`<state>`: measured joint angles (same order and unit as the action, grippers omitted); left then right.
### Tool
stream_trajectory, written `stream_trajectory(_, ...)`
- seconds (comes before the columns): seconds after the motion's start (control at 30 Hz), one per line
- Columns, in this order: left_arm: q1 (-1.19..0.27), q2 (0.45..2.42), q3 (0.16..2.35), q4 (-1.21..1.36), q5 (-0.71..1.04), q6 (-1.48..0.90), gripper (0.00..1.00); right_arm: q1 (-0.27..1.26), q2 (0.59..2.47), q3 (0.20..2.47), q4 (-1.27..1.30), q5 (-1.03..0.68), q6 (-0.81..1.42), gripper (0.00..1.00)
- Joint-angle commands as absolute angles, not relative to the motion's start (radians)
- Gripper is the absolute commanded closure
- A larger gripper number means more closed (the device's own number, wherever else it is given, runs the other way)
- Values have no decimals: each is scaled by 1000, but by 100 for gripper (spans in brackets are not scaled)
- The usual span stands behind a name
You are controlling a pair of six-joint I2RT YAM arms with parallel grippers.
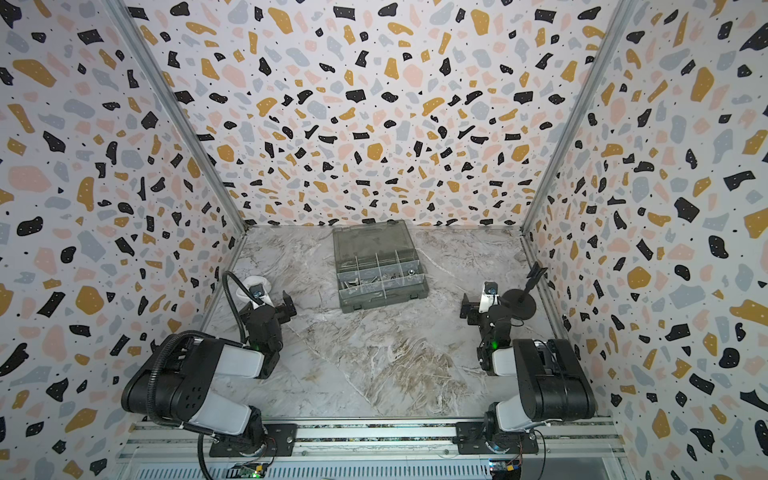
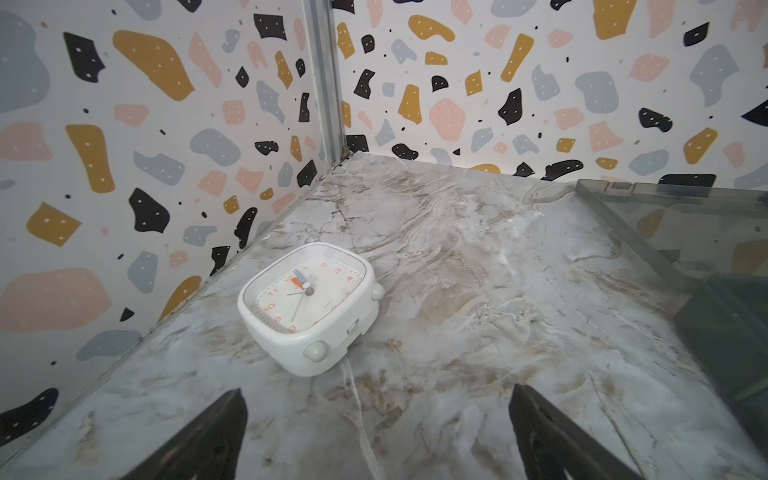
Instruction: Sort the screws and nuts into containers
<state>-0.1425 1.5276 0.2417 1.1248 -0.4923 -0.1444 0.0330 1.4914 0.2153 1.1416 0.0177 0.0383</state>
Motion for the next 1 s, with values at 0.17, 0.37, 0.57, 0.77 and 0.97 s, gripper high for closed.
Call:
stream_trajectory(0.17,-204,1579,208,1314,-521,-68,0,37,1491,192,1279,-14,23,1)
stream_trajectory(0.37,-249,1619,211,1341,-631,-56,0,37,1489,194,1272,-10,18,1)
stream_trajectory(0.57,-266,1662,281,1237,-678,-56,0,43,1489,196,1266,-8,12,1)
stream_trajectory(0.77,-199,1590,148,1436,-565,-95,0,42,1490,197,1263,-8,12,1)
stream_trajectory(0.97,-161,1517,133,1438,-534,-123,0,44,1489,198,1261,-3,12,1)
